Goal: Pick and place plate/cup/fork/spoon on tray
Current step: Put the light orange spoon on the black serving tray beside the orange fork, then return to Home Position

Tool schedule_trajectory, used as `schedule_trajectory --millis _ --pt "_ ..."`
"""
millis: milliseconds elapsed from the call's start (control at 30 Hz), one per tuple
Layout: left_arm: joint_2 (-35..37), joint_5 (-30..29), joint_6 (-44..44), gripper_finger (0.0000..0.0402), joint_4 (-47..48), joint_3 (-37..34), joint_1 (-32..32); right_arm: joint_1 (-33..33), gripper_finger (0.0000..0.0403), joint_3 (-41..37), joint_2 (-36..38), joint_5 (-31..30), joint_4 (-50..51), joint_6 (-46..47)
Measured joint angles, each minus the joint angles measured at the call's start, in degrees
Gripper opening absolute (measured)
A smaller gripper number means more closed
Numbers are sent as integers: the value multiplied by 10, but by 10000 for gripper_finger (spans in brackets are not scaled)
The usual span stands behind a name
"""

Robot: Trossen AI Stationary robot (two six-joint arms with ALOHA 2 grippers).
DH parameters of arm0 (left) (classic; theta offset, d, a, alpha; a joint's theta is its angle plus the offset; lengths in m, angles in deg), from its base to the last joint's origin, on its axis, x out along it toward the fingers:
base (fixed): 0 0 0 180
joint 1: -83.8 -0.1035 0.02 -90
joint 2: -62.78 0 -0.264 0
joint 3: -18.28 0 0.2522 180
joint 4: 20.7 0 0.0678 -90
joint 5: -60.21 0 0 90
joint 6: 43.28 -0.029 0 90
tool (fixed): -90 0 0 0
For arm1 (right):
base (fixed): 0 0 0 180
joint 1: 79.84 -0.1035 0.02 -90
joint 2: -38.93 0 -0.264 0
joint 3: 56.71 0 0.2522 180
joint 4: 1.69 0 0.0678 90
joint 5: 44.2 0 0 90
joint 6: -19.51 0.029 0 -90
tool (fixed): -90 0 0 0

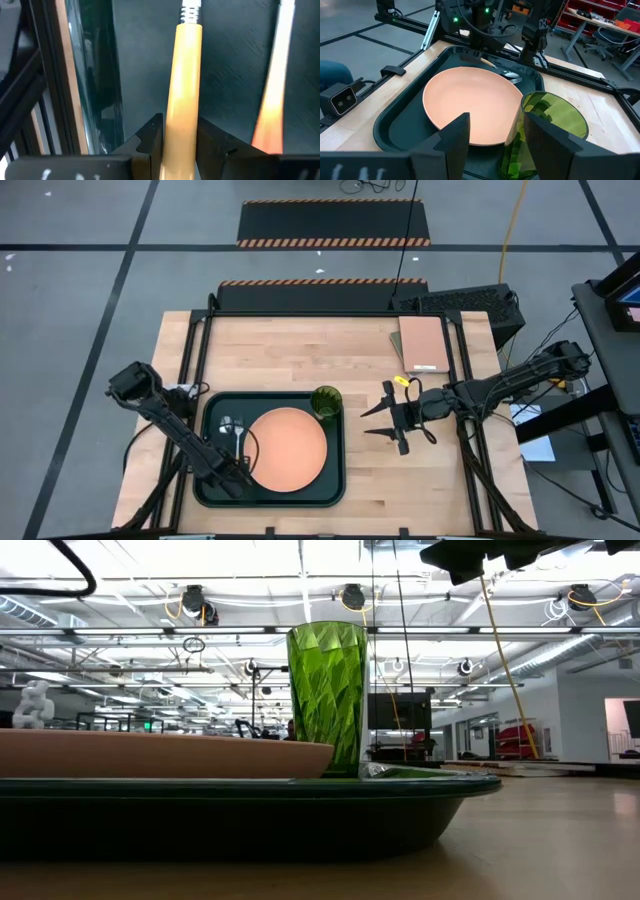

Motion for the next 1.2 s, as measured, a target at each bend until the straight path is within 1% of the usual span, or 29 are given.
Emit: schedule_trajectory --millis 533,667,800,933,1033,1200 --pt "0 -3 -21 102 -20 -5 -3 0 180 0 0 0 0 0" --pt "0 18 -48 102 -17 -5 -3 0 180 0 0 0 0 0" --pt "0 20 -76 102 -20 2 -3 0 180 0 0 0 0 0" --pt "1 17 -79 105 -20 4 -3 0 180 0 0 0 0 0" --pt "1 15 -77 126 -17 4 -3 0 180 0 0 0 0 0" --pt "1 11 -80 190 -1 4 -3 0 180 0 0 0 0 0"
